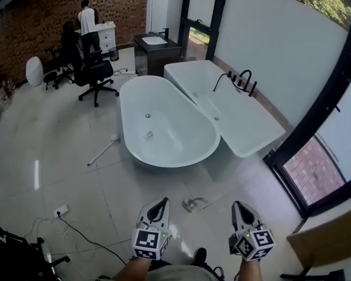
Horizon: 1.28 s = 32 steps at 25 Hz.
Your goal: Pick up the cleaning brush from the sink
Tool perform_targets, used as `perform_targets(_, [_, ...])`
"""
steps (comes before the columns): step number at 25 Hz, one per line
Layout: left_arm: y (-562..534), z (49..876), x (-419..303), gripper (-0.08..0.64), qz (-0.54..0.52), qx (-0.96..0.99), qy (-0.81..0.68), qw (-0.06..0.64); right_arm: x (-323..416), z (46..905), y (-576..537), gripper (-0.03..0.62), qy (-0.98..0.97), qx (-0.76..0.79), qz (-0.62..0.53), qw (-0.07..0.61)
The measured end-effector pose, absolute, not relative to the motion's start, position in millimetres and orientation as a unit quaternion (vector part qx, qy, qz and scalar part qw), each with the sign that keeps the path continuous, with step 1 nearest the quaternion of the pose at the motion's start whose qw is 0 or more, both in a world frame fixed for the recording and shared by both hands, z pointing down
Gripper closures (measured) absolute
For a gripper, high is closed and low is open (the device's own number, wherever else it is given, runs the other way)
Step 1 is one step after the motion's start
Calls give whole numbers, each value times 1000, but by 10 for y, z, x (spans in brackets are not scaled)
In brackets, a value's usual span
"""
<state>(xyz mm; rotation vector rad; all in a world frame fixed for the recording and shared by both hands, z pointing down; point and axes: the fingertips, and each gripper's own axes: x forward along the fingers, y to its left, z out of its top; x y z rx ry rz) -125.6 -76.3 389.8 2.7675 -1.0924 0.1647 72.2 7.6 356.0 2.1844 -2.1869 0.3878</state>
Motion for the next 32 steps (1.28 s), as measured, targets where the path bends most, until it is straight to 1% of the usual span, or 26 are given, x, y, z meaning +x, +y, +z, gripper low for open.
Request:
perform_targets(7, [-497, 3901, -320, 558, 66, 904, -417, 70, 1625, 3747, 90, 592, -756, 640, 139, 5])
perform_targets(10, [-354, 3967, -26, 557, 73, 892, -439, 72, 1927, 3909, 106, 592, -775, 614, 150, 5])
perform_targets(12, [-306, 4052, 84, 557, 80, 884, -454, 74, 2085, 4014, 39, 574, -783, 603, 153, 6])
perform_targets(13, [-305, 4099, 123, 552, 85, 881, -460, 72, 2145, 4068, -16, 574, -786, 598, 155, 8])
perform_targets(14, [-318, 4142, 139, 510, 90, 878, -466, 70, 2176, 4127, -75, 574, -790, 593, 157, 12])
perform_targets(16, [-385, 4235, 90, 498, 96, 871, -478, 70, 2145, 4271, -208, 551, -798, 579, 162, 28])
perform_targets(18, [-502, 4365, -11, 485, 98, 864, -487, 78, 2055, 4428, -379, 551, -806, 567, 163, 50])
perform_targets(20, [-668, 4522, -92, 481, 104, 860, -491, 87, 1962, 4569, -580, 528, -810, 558, 168, 70])
perform_targets(22, [-890, 4611, -157, 468, 112, 859, -491, 94, 1855, 4664, -804, 528, -812, 550, 174, 91])
perform_targets(24, [-1099, 4601, -245, 467, 114, 858, -490, 100, 1710, 4719, -1001, 499, -814, 539, 180, 118])
perform_targets(26, [-1265, 4618, -338, 468, 112, 859, -488, 106, 1572, 4776, -1170, 497, -815, 532, 183, 143])
perform_targets(27, [-1341, 4649, -368, 468, 110, 861, -485, 107, 1516, 4818, -1254, 480, -814, 530, 184, 152])
perform_targets(28, [-1415, 4698, -384, 474, 110, 864, -481, 106, 1468, 4869, -1340, 479, -813, 529, 183, 160])
perform_targets(29, [-1491, 4760, -390, 485, 110, 866, -475, 105, 1425, 4929, -1429, 477, -813, 528, 181, 167])
perform_targets(32, [-1739, 4992, -327, 483, 118, 874, -460, 100, 1357, 5184, -1719, 462, -813, 520, 178, 189])
